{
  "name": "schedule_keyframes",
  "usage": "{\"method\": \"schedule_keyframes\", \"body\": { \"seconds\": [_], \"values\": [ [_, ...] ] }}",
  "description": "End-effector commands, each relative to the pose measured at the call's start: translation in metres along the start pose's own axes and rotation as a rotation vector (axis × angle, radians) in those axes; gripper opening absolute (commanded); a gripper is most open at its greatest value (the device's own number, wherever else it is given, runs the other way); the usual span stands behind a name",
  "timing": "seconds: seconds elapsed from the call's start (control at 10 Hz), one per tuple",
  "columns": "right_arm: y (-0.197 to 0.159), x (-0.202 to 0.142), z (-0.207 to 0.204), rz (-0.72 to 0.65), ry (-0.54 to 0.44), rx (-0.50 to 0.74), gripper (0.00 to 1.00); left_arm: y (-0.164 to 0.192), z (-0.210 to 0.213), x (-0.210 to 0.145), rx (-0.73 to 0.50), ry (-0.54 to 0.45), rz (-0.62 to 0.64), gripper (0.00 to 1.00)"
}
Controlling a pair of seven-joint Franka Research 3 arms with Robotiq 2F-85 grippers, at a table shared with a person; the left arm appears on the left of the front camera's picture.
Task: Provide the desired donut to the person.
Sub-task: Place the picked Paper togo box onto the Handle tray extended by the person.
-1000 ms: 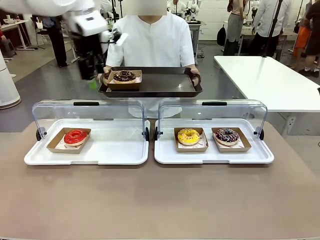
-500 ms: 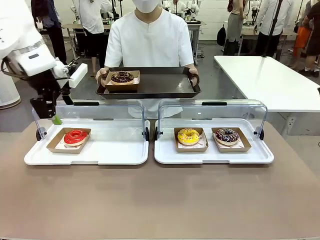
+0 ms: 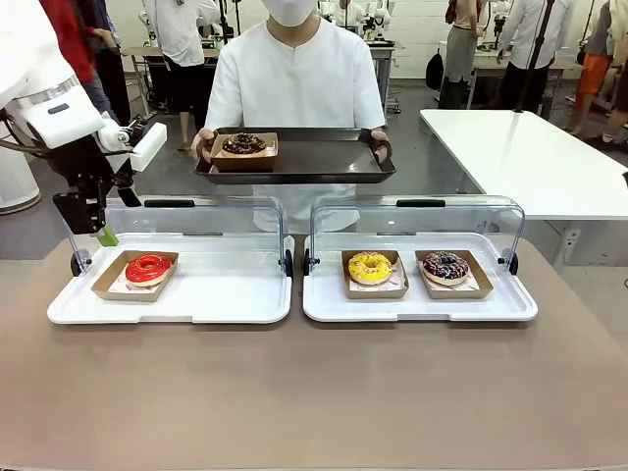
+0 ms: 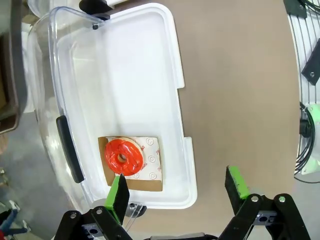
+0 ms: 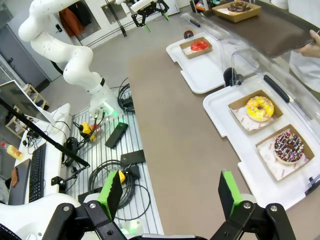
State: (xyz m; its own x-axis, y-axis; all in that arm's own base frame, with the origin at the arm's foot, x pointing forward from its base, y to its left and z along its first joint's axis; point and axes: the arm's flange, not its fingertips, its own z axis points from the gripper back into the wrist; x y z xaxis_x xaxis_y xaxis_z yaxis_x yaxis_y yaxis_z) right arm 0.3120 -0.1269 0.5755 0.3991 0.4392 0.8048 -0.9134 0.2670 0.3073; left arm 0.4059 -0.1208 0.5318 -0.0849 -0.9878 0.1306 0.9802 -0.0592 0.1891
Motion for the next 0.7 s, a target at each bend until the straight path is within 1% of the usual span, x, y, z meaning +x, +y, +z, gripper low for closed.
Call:
{"method": "schedule_keyframes", "body": {
  "seconds": [0.0,0.3,0.4,0.5,0.6],
  "values": [
    [0.001,0.000,0.001,0.001,-0.012,0.006,1.00,0.002,-0.001,-0.003,0.007,0.000,-0.016,1.00],
    [0.001,0.000,0.001,0.001,-0.012,0.006,1.00,0.000,0.000,0.000,-0.001,-0.001,-0.001,1.00],
    [0.001,0.000,0.001,0.001,-0.012,0.006,1.00,0.017,0.001,-0.031,-0.045,-0.180,0.053,1.00],
    [0.001,0.000,0.001,0.001,-0.012,0.006,1.00,0.023,0.002,-0.056,-0.045,-0.339,0.093,1.00],
    [0.001,0.000,0.001,0.001,-0.012,0.006,1.00,0.025,0.001,-0.079,-0.002,-0.390,0.150,1.00]
  ]
}}
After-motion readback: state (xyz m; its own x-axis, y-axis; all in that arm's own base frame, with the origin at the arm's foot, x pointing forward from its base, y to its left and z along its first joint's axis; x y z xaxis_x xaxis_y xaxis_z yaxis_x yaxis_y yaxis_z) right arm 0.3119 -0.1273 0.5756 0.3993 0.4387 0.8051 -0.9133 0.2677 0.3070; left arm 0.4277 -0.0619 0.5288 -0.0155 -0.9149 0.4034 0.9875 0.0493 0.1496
